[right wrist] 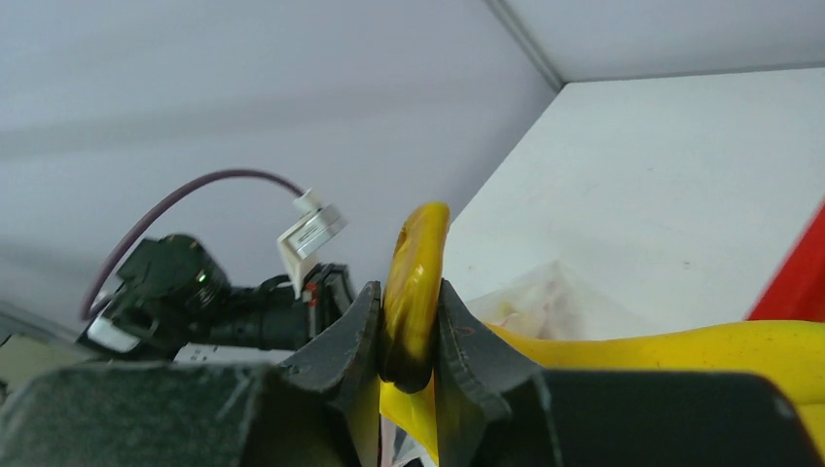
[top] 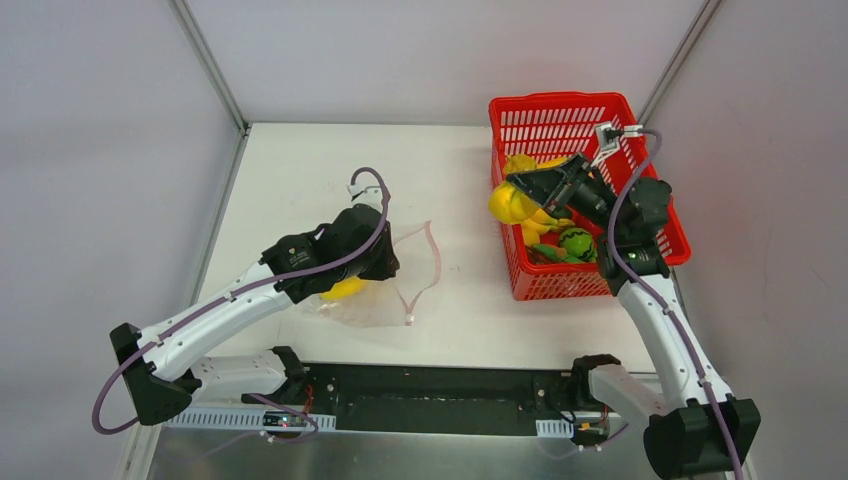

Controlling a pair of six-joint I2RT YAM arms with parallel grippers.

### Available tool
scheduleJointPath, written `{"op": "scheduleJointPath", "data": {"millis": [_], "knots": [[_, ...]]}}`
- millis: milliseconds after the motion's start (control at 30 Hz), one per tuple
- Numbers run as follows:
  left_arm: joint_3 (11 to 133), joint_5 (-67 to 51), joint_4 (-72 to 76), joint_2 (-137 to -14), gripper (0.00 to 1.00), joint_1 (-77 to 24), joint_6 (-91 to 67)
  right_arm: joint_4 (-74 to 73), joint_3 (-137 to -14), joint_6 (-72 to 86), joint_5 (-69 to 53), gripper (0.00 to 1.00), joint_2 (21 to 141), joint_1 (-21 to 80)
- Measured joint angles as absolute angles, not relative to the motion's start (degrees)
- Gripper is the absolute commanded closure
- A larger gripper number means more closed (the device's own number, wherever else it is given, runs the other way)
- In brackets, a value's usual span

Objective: Place the food in the zip-top bag and seal the zipper
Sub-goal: Place the fake fruit in the zipper food storage bag.

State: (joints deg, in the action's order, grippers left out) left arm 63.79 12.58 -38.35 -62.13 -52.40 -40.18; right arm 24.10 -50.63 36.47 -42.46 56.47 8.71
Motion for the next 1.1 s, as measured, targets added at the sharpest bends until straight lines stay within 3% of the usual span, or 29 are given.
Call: {"op": "scheduleJointPath", "data": {"millis": [500,1100], "knots": [[63.8,7.9,-35.3,-62.2,1.0,-52.4,-40.2,38.4,-45.4,35.5,-57.4,1.0,53.1,22.9],[62.7,-2.8,-28.1,-60.1,1.0,-52.4,-38.0,45.2,-43.7,29.2,-67.6,1.0,53.1,37.5]]}}
